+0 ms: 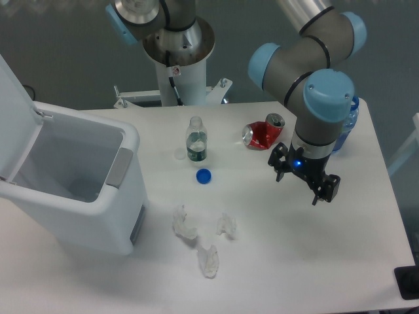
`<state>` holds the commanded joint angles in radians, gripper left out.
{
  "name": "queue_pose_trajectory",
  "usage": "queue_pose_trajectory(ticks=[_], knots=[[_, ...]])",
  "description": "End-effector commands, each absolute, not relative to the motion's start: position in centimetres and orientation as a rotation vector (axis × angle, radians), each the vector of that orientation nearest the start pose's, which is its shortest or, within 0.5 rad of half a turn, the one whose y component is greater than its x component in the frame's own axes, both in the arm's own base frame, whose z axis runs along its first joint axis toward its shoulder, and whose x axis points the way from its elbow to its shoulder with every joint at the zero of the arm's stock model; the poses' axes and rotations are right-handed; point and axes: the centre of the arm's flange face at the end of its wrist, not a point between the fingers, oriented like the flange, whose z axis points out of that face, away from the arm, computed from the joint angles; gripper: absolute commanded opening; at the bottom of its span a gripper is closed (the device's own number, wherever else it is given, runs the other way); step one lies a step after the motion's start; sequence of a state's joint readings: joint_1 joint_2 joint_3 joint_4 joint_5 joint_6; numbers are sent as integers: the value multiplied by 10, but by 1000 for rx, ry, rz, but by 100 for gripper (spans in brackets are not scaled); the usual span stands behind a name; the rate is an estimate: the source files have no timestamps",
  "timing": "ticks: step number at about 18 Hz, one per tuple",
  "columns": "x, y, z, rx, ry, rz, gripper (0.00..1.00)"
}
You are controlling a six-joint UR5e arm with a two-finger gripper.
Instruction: Close the trash can
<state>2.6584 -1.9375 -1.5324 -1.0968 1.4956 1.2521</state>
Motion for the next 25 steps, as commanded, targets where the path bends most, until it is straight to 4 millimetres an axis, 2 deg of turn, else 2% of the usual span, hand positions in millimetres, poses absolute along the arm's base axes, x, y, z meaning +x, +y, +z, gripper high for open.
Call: queue_pose_trajectory(ticks=[3, 5, 7, 10, 12, 14, 15, 19, 21, 25], knots=[[-495, 422, 351, -2996, 207, 154, 100], [-482, 424, 362, -2972, 195, 154, 100], [-476, 427, 370, -2944, 91, 139, 100], [-456, 436, 395, -2889, 66, 145, 82], [-442, 436, 411, -2844, 6, 120, 56], [-416, 437, 428, -2806, 18, 107, 36], [-402, 434, 437, -2797, 12, 104, 33], [-339, 419, 481, -2695, 36, 60, 23], [-315, 412, 507, -2654, 21, 62, 17], [-268, 419, 537, -2589, 36, 37, 12]])
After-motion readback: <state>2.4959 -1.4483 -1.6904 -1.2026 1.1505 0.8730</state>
